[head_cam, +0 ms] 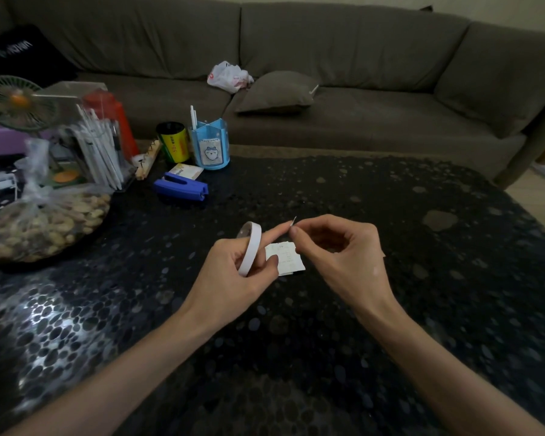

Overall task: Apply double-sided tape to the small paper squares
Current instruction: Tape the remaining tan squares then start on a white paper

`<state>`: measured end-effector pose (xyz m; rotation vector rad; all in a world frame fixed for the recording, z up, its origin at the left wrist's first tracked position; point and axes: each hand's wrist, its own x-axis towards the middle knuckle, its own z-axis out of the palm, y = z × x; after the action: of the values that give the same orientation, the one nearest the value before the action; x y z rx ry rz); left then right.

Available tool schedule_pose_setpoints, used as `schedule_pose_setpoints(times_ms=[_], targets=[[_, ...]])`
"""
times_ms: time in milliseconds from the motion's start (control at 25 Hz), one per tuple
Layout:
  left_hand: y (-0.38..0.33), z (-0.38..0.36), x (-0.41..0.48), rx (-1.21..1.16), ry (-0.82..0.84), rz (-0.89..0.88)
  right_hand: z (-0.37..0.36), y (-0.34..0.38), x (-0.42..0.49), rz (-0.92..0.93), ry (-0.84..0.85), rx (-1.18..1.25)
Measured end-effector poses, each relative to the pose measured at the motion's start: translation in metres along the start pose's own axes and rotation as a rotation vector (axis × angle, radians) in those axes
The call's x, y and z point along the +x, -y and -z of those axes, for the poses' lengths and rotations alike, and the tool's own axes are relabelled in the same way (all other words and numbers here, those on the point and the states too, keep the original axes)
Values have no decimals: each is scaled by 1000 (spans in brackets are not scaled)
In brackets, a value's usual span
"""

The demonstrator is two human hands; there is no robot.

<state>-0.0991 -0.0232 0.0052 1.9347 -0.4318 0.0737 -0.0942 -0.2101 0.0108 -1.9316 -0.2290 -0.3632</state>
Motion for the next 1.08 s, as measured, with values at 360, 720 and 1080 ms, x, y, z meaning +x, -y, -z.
schedule_pose_setpoints(times_ms=[360, 720, 1080], targets=[[13, 1, 1, 58, -84, 38, 1, -1, 1, -17, 15, 5], [15, 0, 4, 79, -65, -18, 2, 0, 1, -15, 26, 5], [17, 0, 3, 85, -64, -34, 3, -1, 1, -8, 26, -8]])
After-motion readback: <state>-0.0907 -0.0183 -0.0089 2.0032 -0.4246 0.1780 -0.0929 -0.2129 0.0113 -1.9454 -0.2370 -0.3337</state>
